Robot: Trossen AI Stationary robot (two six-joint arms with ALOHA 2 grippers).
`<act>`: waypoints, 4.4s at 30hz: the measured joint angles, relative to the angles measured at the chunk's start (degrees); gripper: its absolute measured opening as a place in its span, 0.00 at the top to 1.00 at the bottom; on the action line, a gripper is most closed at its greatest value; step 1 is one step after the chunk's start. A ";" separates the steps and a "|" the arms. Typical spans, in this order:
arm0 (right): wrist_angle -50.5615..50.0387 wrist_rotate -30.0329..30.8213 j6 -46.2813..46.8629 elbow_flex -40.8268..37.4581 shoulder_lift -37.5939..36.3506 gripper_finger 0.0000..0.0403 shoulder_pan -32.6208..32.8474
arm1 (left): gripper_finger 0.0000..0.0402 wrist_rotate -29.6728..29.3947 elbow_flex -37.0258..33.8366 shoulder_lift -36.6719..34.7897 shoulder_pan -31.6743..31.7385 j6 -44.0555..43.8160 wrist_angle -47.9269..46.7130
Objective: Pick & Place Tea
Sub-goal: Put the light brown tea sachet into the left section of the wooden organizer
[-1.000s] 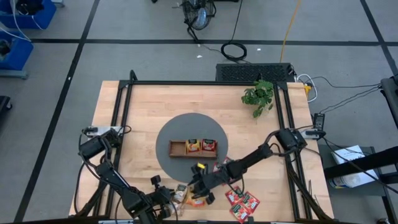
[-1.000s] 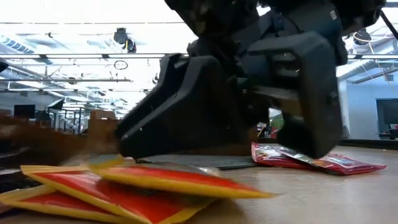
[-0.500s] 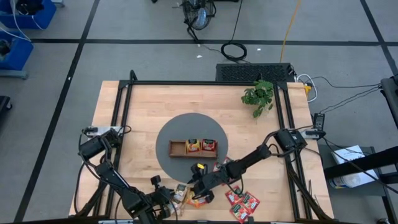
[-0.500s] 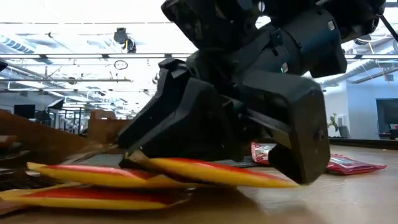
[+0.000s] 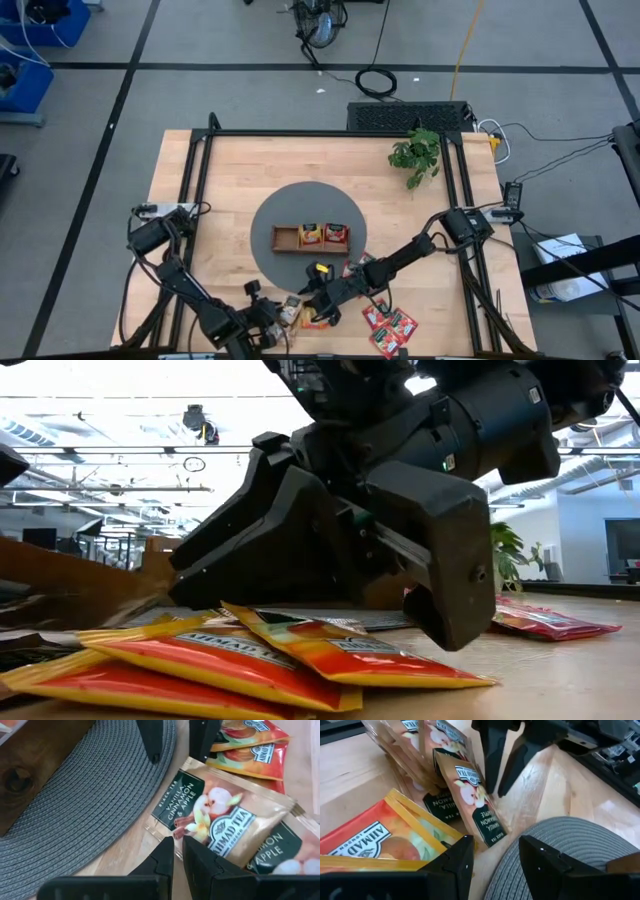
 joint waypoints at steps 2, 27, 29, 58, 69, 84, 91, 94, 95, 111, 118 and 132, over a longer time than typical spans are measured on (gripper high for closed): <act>-0.02 0.00 -0.48 0.00 0.00 0.65 0.00 | 0.88 0.00 0.00 0.00 0.12 0.10 0.00; 2.48 5.28 -6.63 2.93 4.72 0.99 0.30 | 0.88 -0.18 -0.39 0.20 0.23 0.17 0.33; 2.61 7.82 -8.58 2.91 4.57 1.00 0.36 | 0.88 -0.22 -0.39 0.20 0.23 0.51 0.33; 0.36 36.77 -55.05 2.69 -9.84 1.00 11.42 | 0.88 -14.84 -0.35 -16.75 -0.64 -1.05 -2.81; 0.42 46.82 -71.43 2.69 -16.29 1.00 18.71 | 0.88 -24.16 -0.35 -24.77 -0.36 5.63 -0.67; 3.43 55.31 -76.03 -1.36 -20.07 1.00 27.75 | 0.47 24.06 -0.35 -24.29 14.88 42.74 33.65; 15.07 53.93 -81.23 -9.99 -23.58 1.00 29.14 | 0.23 29.10 -0.35 -24.15 18.90 40.64 34.75; 15.33 51.83 -83.14 -10.99 -23.76 1.00 28.73 | 0.16 31.02 -0.35 -23.21 20.85 38.73 35.60; 15.33 50.83 -83.91 -10.99 -23.82 1.00 28.44 | 0.15 32.64 -0.35 -22.85 21.52 38.28 36.56; 14.95 47.65 -86.39 -10.99 -23.50 1.00 26.07 | 0.22 46.20 -0.30 -18.16 24.61 36.00 42.23; 15.30 46.19 -85.53 -10.99 -23.50 1.00 23.60 | 0.32 46.81 -0.24 -17.49 24.93 36.67 44.09; 15.16 44.94 -78.85 -10.99 -23.50 1.00 22.01 | 0.97 45.96 -0.28 -17.33 25.13 43.92 41.46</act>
